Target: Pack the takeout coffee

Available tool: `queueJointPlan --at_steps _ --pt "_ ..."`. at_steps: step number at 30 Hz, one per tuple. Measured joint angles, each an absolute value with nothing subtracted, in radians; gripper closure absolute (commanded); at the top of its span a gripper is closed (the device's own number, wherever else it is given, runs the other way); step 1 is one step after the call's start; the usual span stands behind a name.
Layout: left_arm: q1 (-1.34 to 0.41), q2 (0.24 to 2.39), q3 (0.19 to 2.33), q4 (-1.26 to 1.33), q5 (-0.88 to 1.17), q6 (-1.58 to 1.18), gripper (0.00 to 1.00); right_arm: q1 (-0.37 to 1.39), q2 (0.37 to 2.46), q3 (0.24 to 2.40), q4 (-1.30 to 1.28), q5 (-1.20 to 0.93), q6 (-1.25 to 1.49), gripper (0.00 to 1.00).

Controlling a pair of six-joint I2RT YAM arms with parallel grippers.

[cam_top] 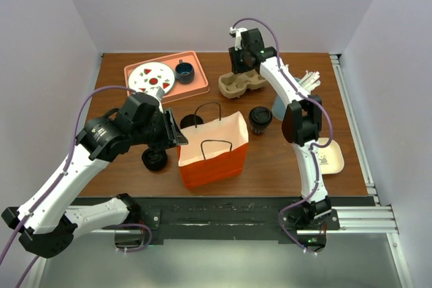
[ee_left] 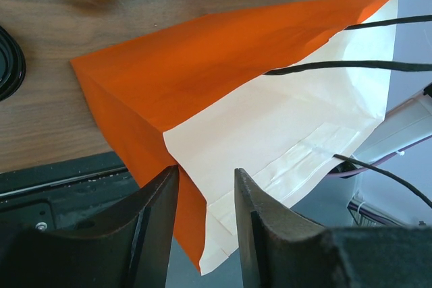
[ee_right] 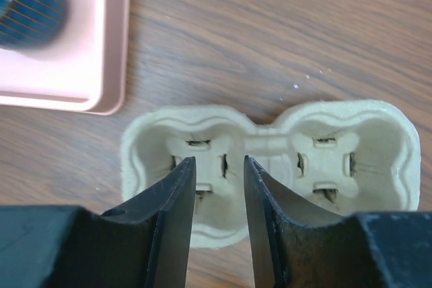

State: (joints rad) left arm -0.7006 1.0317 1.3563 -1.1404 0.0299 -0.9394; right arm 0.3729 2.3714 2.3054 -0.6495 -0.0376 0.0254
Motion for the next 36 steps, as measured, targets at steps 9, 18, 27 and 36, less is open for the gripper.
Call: queueJointPlan --at_steps 9,18,27,36 --pt "-0.701 1.02 1.356 -1.142 0.03 -0.939 0.56 0.372 2.37 2.315 -0.673 0.0 -0.004 0.54" --pt "-0.701 1.016 1.358 -1.142 0.03 -0.937 0.52 0.372 2.369 2.27 -0.721 0.049 -0.027 0.53" --pt "-0.701 1.022 1.384 -1.145 0.028 -0.913 0.39 0.372 2.37 2.303 -0.771 0.105 0.023 0.55" --pt "-0.701 1.093 1.58 -1.157 -0.095 -0.773 0.33 0.368 2.37 2.354 -0.774 0.129 0.203 0.5"
